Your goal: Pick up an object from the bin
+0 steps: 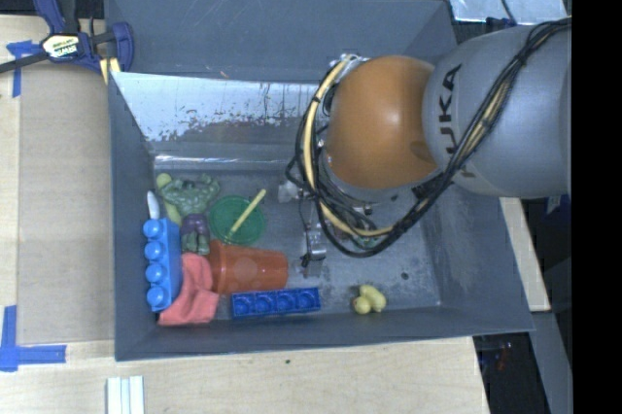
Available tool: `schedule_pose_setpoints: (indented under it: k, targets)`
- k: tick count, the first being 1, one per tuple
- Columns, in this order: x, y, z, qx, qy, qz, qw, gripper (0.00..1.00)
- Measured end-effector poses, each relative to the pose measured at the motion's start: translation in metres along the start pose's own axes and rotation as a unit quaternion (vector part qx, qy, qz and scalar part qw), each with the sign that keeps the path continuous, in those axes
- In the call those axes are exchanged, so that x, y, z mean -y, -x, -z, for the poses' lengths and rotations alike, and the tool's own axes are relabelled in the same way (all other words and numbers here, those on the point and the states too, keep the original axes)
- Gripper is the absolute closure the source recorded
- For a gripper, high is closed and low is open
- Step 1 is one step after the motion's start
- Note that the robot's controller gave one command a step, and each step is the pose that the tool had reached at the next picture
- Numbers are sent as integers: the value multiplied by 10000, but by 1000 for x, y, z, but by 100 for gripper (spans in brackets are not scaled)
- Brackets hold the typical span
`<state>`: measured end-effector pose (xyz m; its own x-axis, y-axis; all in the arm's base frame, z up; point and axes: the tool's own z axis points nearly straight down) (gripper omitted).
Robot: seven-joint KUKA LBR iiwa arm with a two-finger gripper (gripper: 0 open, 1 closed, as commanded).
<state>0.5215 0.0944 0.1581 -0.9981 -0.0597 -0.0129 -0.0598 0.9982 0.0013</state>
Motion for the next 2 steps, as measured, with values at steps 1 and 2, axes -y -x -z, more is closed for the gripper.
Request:
schedule_pose_setpoints:
  k: [1, 2]
  targets:
    - [-26, -19, -56, 7, -10, 348, 9994, 0]
    - [-28, -31, -78, 53, 9, 568, 9984, 0]
